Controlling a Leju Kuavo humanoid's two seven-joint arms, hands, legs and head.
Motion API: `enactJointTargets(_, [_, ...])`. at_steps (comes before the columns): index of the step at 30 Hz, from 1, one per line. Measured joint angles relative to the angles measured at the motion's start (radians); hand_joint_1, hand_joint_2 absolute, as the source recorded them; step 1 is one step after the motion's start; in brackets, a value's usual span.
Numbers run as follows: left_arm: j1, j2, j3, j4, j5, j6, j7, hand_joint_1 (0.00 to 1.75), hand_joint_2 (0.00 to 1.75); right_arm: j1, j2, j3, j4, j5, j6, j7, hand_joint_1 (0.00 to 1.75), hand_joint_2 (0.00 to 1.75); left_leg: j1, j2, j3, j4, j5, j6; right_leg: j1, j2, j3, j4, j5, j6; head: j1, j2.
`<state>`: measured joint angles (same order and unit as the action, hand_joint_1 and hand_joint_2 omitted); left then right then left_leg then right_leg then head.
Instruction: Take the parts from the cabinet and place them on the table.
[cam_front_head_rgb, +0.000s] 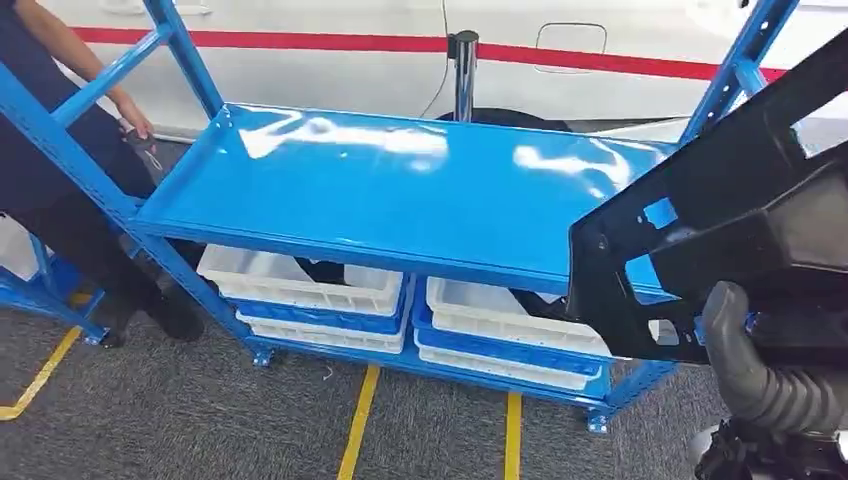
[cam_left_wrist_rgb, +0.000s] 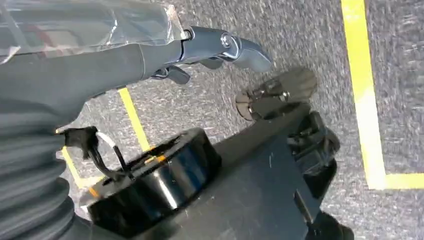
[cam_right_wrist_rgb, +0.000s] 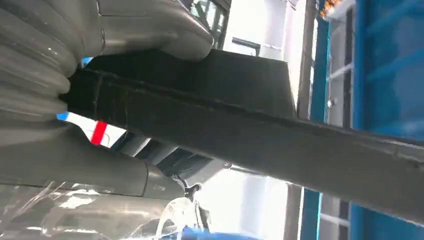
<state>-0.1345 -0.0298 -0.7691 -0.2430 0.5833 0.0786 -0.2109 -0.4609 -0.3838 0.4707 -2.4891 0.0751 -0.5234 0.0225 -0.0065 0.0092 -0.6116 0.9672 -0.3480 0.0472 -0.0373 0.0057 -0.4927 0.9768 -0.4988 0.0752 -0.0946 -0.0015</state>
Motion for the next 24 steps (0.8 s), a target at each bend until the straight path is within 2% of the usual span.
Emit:
enactJointTargets(1, [0.003,0.001,-0.003,0.0,0.0,-0.002,0.002,0.0,1.75,-0.001,0.0,-0.001,0.0,0.0,0.0,0.0,1.75,1.75,0.005,0.0,-0.008,0.002,0.002,-0.006,-0.002,-0.004,-0.011,-0.001,0.01,-0.016,-0.001,0.0])
enactJointTargets(2, [0.004,0.001,-0.007,0.0,-0.001,-0.004,0.005,0.0,1.75,-0.002,0.0,-0.002,0.0,0.0,0.0,-0.001,1.75,1.75,0.009,0.0,-0.019,0.021,-0.031,-0.012,-0.001,-0.006,-0.02,-0.001,0.02,-0.028,-0.001,0.0])
enactJointTargets(3, [0.006,0.001,-0.011,0.0,-0.002,-0.006,0.007,0.0,1.75,-0.002,0.0,-0.003,0.001,0.0,0.001,0.0,1.75,1.75,0.01,-0.001,-0.035,0.069,-0.088,-0.017,0.0,-0.006,-0.033,-0.001,0.03,-0.038,-0.002,0.0])
enactJointTargets(5, [0.006,0.001,-0.018,0.0,-0.003,-0.014,0.007,0.0,1.75,-0.002,0.003,-0.003,0.001,-0.001,0.004,0.0,1.75,1.75,0.011,0.0,-0.083,0.233,-0.202,-0.024,0.002,-0.005,-0.061,-0.001,0.048,-0.045,-0.002,0.0])
enactJointTargets(6, [0.005,0.001,-0.019,0.0,-0.005,-0.015,0.007,0.0,1.75,-0.002,0.005,-0.003,0.001,-0.002,0.006,-0.001,1.75,1.75,0.011,0.0,-0.1,0.305,-0.226,-0.024,0.004,-0.004,-0.075,-0.001,0.057,-0.046,-0.002,0.0])
enactJointTargets(7, [0.005,0.001,-0.021,0.0,-0.008,-0.018,0.007,0.0,1.75,-0.002,0.006,-0.003,0.001,-0.002,0.006,-0.001,1.75,1.75,0.011,0.0,-0.099,0.337,-0.222,-0.022,0.006,-0.004,-0.088,-0.001,0.066,-0.046,-0.001,0.0])
enactJointTargets(8, [0.006,0.001,-0.022,0.0,-0.01,-0.02,0.007,0.0,1.75,-0.002,0.006,-0.003,0.002,0.002,0.006,-0.001,1.75,1.75,0.011,0.0,-0.079,0.329,-0.194,-0.017,0.008,-0.004,-0.099,-0.001,0.076,-0.046,-0.001,0.0])
enactJointTargets(9, [0.007,0.001,-0.024,0.0,-0.012,-0.023,0.007,0.0,1.75,-0.002,0.006,-0.003,0.002,0.013,0.008,0.002,1.75,1.75,0.008,0.0,-0.044,0.287,-0.157,-0.009,0.012,-0.01,-0.11,-0.001,0.085,-0.046,-0.001,0.0])
enactJointTargets(10, [0.006,0.001,-0.03,0.0,-0.014,-0.024,0.007,0.0,1.75,-0.002,0.007,-0.003,0.002,0.027,0.01,0.004,1.75,1.75,0.003,0.002,0.009,0.213,-0.126,0.002,0.016,-0.016,-0.118,-0.001,0.093,-0.046,-0.001,0.0])
enactJointTargets(11, [0.003,0.001,-0.034,0.0,-0.014,-0.025,0.007,0.0,1.75,-0.002,0.008,-0.003,0.002,0.04,0.012,0.006,1.75,1.75,-0.005,0.02,0.084,0.108,-0.12,0.02,0.016,-0.02,-0.122,-0.001,0.101,-0.046,-0.001,0.0])
enactJointTargets(12, [-0.001,0.004,-0.037,0.0,-0.015,-0.025,0.007,0.0,1.75,-0.002,0.008,-0.003,0.002,0.051,0.015,0.01,1.75,1.75,-0.015,0.047,0.155,0.021,-0.143,0.031,0.016,-0.024,-0.124,-0.001,0.104,-0.042,-0.002,0.0])
enactJointTargets(13, [-0.008,0.003,-0.039,0.0,-0.017,-0.025,0.005,0.0,1.75,0.0,0.007,-0.003,0.002,0.061,0.018,0.01,1.75,1.75,-0.022,0.053,0.173,-0.035,-0.153,0.027,0.019,-0.026,-0.124,0.0,0.107,-0.038,-0.002,0.0])
enactJointTargets(14, [-0.01,0.002,-0.041,0.0,-0.018,-0.025,0.005,0.0,1.75,-0.001,0.007,-0.004,0.002,0.064,0.018,0.013,1.75,1.75,-0.027,0.046,0.169,-0.036,-0.15,0.02,0.02,-0.037,-0.123,0.0,0.114,-0.034,-0.001,0.0])
enactJointTargets(15, [-0.007,0.002,-0.043,0.0,-0.018,-0.025,0.005,0.0,1.75,-0.003,0.008,-0.003,0.002,0.067,0.019,0.014,1.75,1.75,-0.027,0.04,0.159,-0.035,-0.15,0.021,0.012,-0.046,-0.123,-0.001,0.118,-0.029,-0.002,0.0])
enactJointTargets(16, [-0.006,0.002,-0.045,0.0,-0.02,-0.025,0.005,0.0,1.75,-0.003,0.008,-0.003,0.002,0.072,0.019,0.015,1.75,1.75,-0.026,0.033,0.157,-0.042,-0.141,0.027,0.014,-0.054,-0.121,-0.004,0.122,-0.021,-0.002,0.0])
enactJointTargets(17, [-0.002,0.0,-0.046,0.0,-0.021,-0.025,0.005,0.0,1.75,0.0,0.008,-0.004,0.002,0.072,0.017,0.017,1.75,1.75,-0.018,0.027,0.155,-0.048,-0.125,0.031,0.009,-0.047,-0.129,0.008,0.114,-0.017,-0.002,0.0])
enactJointTargets(18, [0.0,0.0,-0.047,0.0,-0.023,-0.025,0.006,0.0,1.75,0.002,0.008,-0.006,0.002,0.072,0.016,0.02,1.75,1.75,-0.016,0.019,0.152,-0.048,-0.118,0.038,0.011,-0.029,-0.145,0.043,0.077,-0.013,-0.001,0.0])
enactJointTargets(19, [0.002,0.002,-0.048,0.0,-0.024,-0.024,0.006,0.0,1.75,0.002,0.008,-0.009,0.002,0.071,0.014,0.02,1.75,1.75,-0.015,0.016,0.143,-0.047,-0.11,0.045,0.011,-0.019,-0.175,0.119,0.023,-0.01,-0.001,0.0])
enactJointTargets(20, [0.002,0.0,-0.049,0.0,-0.024,-0.024,0.006,0.0,1.75,0.007,0.006,-0.009,0.002,0.069,0.013,0.02,1.75,1.75,-0.015,0.008,0.135,-0.047,-0.104,0.047,0.011,-0.015,-0.21,0.212,-0.026,-0.005,-0.002,0.0])
enactJointTargets(21, [0.003,-0.001,-0.053,0.0,-0.024,-0.024,0.006,0.0,1.75,0.012,0.006,-0.009,0.002,0.063,0.013,0.021,1.75,1.75,-0.015,0.0,0.128,-0.046,-0.099,0.045,0.011,-0.014,-0.237,0.288,-0.058,-0.001,-0.001,0.0])
enactJointTargets(22, [0.004,-0.003,-0.058,0.0,-0.024,-0.024,0.005,0.0,1.75,0.016,0.006,-0.009,0.002,0.059,0.013,0.02,1.75,1.75,-0.015,-0.008,0.123,-0.045,-0.095,0.045,0.01,-0.014,-0.246,0.324,-0.066,0.001,-0.001,0.0])
enactJointTargets(23, [0.006,-0.003,-0.061,0.0,-0.024,-0.024,0.005,0.0,1.75,0.017,0.006,-0.009,0.002,0.055,0.013,0.019,1.75,1.75,-0.013,-0.017,0.121,-0.045,-0.093,0.041,0.009,-0.014,-0.232,0.31,-0.054,0.002,-0.001,0.0])
enactJointTargets(24, [0.007,-0.003,-0.064,0.0,-0.024,-0.024,0.005,0.0,1.75,0.017,0.006,-0.009,0.002,0.051,0.013,0.018,1.75,1.75,-0.01,-0.028,0.121,-0.043,-0.091,0.039,0.009,-0.012,-0.192,0.251,-0.022,0.004,-0.001,0.0])
